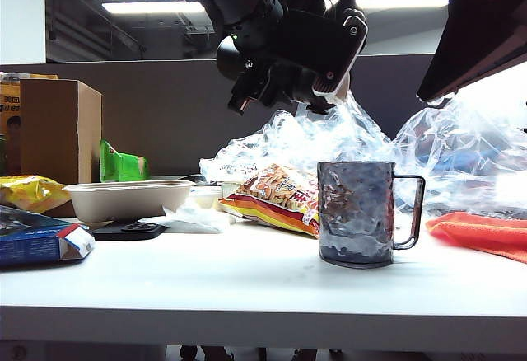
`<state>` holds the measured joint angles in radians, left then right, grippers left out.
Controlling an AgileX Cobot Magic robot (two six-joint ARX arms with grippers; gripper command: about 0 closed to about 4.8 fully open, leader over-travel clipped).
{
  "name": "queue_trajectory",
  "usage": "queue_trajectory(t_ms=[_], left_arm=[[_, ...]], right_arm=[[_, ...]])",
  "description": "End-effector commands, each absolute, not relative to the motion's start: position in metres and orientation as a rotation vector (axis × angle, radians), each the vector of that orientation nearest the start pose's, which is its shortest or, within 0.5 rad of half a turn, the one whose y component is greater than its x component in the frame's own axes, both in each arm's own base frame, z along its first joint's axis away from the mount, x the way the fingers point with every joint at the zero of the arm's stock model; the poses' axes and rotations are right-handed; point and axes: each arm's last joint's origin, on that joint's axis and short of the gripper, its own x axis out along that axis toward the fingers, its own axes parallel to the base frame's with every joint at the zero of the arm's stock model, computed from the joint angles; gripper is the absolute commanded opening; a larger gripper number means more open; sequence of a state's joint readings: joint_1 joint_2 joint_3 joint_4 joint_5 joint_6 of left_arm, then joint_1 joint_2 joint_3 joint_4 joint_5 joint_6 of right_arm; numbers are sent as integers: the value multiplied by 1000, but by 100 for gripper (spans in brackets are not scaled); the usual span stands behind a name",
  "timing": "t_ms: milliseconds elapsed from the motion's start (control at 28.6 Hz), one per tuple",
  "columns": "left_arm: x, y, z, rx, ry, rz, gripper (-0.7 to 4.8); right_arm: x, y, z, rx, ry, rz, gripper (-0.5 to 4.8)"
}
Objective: Pick up the black thermos, pour some water into the cup, then place the black thermos back on the table.
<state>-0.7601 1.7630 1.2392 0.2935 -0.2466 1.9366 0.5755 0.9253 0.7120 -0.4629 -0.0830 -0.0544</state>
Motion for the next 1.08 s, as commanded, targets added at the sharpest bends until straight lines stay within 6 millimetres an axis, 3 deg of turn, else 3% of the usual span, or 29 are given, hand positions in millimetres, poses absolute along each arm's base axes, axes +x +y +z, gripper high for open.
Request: queue_trajectory(t_ms=[35, 314, 943, 1083], left_arm=[[299, -274, 288, 1930, -413, -465, -6], [298, -274, 288, 1700, -282, -442, -6], [290, -279, 279, 1387, -95, -492, -6], [286, -281, 274, 1184, 13, -508, -6]], right_arm=[[157, 105, 262, -213, 636, 658, -5], [157, 105, 263, -212, 634, 657, -5], [158, 105, 264, -210, 618, 654, -5], [159, 106, 271, -191, 543, 657, -5]])
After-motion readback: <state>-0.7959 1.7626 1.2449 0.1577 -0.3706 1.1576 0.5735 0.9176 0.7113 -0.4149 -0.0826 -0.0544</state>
